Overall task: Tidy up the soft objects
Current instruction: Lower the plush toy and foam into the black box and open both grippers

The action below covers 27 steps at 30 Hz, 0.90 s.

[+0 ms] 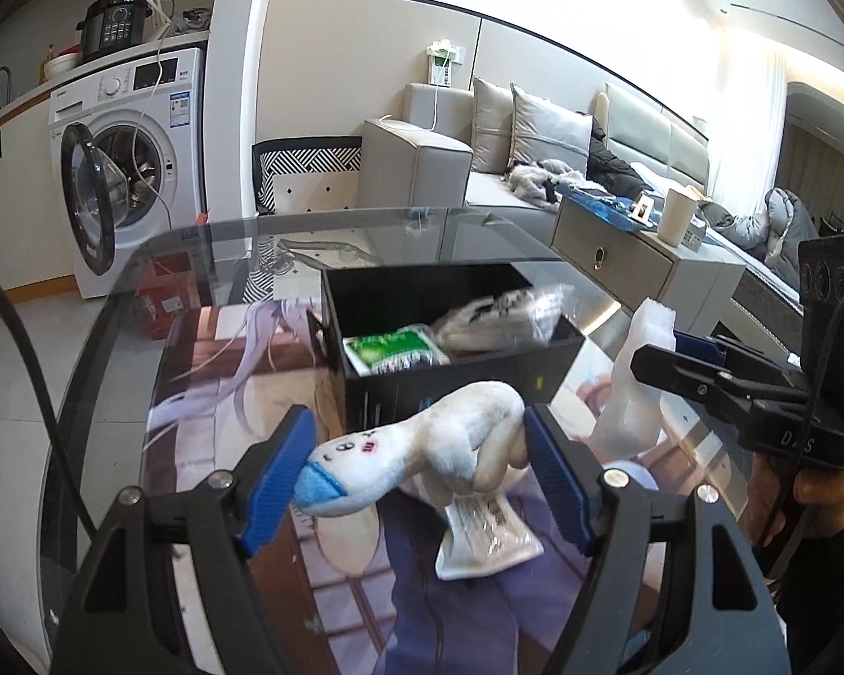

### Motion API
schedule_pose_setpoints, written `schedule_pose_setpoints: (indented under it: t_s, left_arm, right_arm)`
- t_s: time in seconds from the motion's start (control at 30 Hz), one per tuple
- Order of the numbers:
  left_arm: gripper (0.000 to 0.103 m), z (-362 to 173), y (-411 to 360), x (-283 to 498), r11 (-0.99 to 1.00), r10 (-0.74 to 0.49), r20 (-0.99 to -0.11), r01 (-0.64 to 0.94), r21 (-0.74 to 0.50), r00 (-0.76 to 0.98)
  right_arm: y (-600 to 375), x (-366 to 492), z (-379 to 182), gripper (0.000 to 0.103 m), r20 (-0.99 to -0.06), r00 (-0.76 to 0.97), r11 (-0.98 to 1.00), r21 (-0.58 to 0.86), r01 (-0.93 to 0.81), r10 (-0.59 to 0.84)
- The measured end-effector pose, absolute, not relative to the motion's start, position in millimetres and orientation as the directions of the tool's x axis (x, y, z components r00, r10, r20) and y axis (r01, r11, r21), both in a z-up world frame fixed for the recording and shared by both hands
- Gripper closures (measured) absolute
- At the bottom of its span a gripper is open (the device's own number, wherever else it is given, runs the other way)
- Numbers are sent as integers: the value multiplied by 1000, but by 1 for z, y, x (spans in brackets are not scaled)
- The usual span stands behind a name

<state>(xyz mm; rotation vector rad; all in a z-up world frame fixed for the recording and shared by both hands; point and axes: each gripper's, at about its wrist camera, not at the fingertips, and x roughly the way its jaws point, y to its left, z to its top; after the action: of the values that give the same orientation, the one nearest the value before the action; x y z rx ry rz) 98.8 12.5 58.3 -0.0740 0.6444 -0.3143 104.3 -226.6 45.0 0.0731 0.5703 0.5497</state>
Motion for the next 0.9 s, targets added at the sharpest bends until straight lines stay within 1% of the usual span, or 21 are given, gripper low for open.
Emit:
schedule_pose_setpoints:
  t_s: [0.27, 0.77, 0.9]
  left_arm:
    - [27, 67, 12, 130, 952, -305, -561, 262, -158, 770]
    - [27, 59, 10, 190, 957, -291, -550, 231, -176, 783]
    - [27, 57, 7, 201, 961, -277, -554, 224, -163, 785]
  right_arm:
    - [-219, 131, 56, 48, -471, 734, 869, 195, -454, 489]
    - [-208, 195, 59, 48, -473, 758, 891, 172, -420, 449]
    - [-201, 206, 56, 48, -481, 754, 891, 165, -423, 447]
